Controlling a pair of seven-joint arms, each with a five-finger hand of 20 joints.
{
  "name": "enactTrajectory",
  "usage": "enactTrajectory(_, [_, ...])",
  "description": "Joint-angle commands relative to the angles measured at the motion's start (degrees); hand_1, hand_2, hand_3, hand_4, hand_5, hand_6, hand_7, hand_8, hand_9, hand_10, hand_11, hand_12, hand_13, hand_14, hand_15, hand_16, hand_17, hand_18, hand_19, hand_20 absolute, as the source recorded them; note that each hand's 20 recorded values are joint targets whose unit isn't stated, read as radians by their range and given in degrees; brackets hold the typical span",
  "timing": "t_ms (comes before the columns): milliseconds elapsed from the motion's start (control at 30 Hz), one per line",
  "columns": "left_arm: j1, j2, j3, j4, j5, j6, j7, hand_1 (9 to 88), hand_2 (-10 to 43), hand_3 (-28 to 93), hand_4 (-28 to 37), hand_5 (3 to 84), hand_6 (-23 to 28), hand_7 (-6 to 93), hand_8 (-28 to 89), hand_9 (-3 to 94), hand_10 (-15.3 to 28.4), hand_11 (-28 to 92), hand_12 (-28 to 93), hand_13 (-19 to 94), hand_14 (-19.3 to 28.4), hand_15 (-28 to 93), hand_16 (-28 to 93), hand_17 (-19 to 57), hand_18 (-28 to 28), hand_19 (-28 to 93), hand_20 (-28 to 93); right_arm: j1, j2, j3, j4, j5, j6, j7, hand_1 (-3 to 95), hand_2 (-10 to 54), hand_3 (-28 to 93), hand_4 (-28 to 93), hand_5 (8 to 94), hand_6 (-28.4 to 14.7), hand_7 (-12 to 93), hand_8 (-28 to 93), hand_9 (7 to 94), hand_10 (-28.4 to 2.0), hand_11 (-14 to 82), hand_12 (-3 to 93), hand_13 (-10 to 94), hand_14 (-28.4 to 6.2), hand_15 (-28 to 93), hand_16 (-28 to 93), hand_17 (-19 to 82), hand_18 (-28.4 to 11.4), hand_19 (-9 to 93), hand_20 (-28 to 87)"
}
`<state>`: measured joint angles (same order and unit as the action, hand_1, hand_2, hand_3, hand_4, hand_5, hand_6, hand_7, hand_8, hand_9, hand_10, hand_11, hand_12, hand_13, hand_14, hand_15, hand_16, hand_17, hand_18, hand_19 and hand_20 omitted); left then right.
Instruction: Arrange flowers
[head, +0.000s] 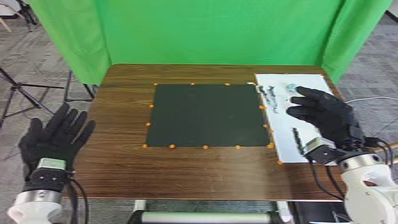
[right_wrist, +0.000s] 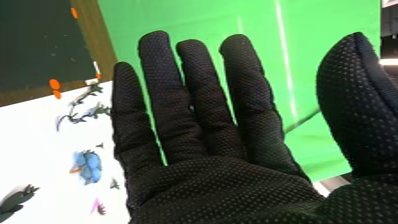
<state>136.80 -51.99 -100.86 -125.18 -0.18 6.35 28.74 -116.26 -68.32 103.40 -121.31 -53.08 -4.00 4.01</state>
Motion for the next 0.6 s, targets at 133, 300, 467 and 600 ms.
enactTrajectory(133, [-2.5,-1.0,2.53,0.89,0.94,-1.11,-1.87,26.1,14.0,71,-28.3,44.6,6.1,16.3,-10,42.7,13.1,20,11,30,14.3,38,-8,-1.4,14.1,40,9,-1.0,-0.5,-1.0,-0.4,-8.4,-1.1,0.6,21.0,-0.1,83,-24,52.8,-3.6,25,-13,55.5,-15.9,16.0,17.6,48,-14.2,37,19,19,-18.8,43,23])
enactTrajectory(300, [-0.5,-0.91,1.02,0.39,0.4,-0.81,-1.2,26.2,14.0,71,-28.3,44.5,6.2,16.1,-10,42.7,13.2,20,11,30,14.4,38,-8,-1.4,14.1,40,9,-1.2,-0.2,-0.9,-0.6,-14.7,0.5,-0.2,21.0,-0.2,83,-24,52.6,-3.6,24,-13,55.1,-15.7,15.9,17.5,47,-14.2,36,19,18,-18.8,43,23])
enactTrajectory(467, [0.9,-1.23,-0.29,0.03,0.76,-0.75,-1.51,26.2,14.0,71,-28.3,44.6,6.2,16.0,-10,42.7,13.1,20,11,30,14.4,38,-8,-1.4,14.1,40,9,-1.9,1.2,-1.7,-2.0,-27.4,3.8,3.2,20.6,-0.5,83,-24,52.5,-3.7,24,-13,55.1,-16.1,15.9,17.6,47,-14.4,36,19,18,-19.5,44,23])
enactTrajectory(600, [0.3,-1.6,-0.06,-0.04,-0.69,0.02,-0.91,26.2,14.1,71,-28.3,44.5,6.2,16.2,-10,42.7,13.1,20,11,30,14.5,39,-8,-1.5,14.1,40,9,-3.7,1.5,-1.7,-3.9,-45.5,5.7,7.6,16.7,-6.0,81,-23,53.1,-4.5,23,-13,55.8,-17.5,16.0,17.6,48,-15.8,37,19,20,-20.9,51,25])
